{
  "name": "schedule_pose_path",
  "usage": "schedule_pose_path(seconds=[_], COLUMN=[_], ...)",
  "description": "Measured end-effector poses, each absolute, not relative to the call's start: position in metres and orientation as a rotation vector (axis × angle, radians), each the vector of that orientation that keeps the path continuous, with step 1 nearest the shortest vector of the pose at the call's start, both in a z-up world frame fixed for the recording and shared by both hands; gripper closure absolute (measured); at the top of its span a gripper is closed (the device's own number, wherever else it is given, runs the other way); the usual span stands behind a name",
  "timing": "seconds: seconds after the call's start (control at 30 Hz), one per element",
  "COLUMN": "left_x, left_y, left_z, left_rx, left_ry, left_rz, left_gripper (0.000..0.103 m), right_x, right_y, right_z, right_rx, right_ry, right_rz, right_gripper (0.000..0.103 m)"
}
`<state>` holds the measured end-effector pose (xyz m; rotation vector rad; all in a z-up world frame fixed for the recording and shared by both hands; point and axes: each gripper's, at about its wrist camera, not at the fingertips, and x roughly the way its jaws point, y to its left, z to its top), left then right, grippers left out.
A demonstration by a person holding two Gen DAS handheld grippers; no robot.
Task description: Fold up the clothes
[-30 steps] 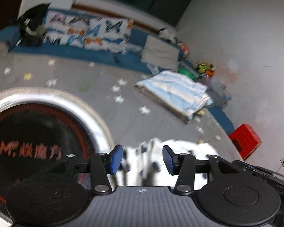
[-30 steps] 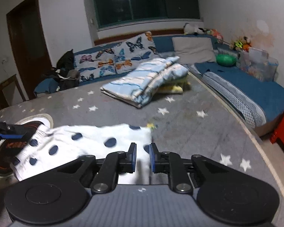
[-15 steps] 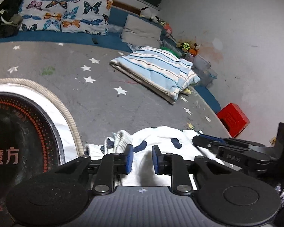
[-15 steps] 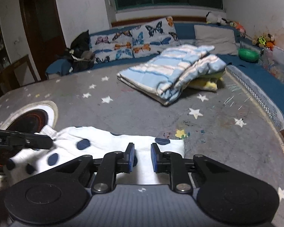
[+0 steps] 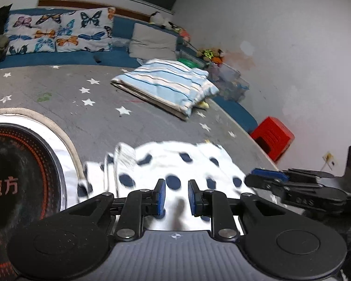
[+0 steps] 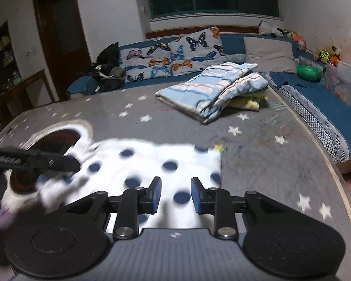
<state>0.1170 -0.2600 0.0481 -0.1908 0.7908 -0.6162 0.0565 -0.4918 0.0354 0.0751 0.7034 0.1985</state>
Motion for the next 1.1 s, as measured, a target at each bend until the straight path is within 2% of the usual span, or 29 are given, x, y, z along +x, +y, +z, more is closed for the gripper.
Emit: schedule_pose_path(seconds=[0.3,0.33,0.4,0.43,0.53,0.73,0.8,0.87,1.0,1.1], left_x=[0.104,0.102,0.097,0.093,0.082,0.056,0.048,0.042,0.031,0.023], left_y=[-0.258,-0.256,-0.253,-0.252,-0.246,-0.237,-0.234,-0.231,-0.220,-0.212], left_z=[0.034,0.035,0.040,0.042,0.047,0.048,0.045,0.043,0.038,0.035], left_rx=[-0.145,-0.148,-0.148,-0.150,-0.156,-0.132,-0.113,-0.100,-0.097,-0.102], left_ry=[0.824,0.819,0.804,0.799,0.785,0.775,0.776,0.778,0.773,0.767], left_rz=[-0.594,-0.592,-0.592,-0.594,-0.597,-0.601,-0.602,-0.590,-0.566,-0.547], left_gripper=[0.080,0.080,0.080,0.078,0.064,0.047,0.045,0.039,0.030,0.019], right_x=[0.002,-0.001,-0.009,-0.013,-0.023,-0.036,-0.040,-0.044,-0.050,-0.054], right_y=[-0.480,-0.480,-0.478,-0.476,-0.469,-0.451,-0.446,-0.442,-0.429,-0.421], right_z=[0.011,0.012,0.019,0.023,0.030,0.026,0.025,0.024,0.022,0.021], right_rx=[0.002,0.001,-0.014,-0.022,-0.025,-0.014,-0.001,0.009,-0.004,-0.005], right_ry=[0.742,0.734,0.702,0.685,0.650,0.612,0.597,0.584,0.564,0.556], right_rz=[0.169,0.161,0.149,0.150,0.159,0.175,0.182,0.183,0.167,0.160], right_gripper=[0.076,0.074,0.064,0.057,0.049,0.024,0.021,0.010,0.004,0.000])
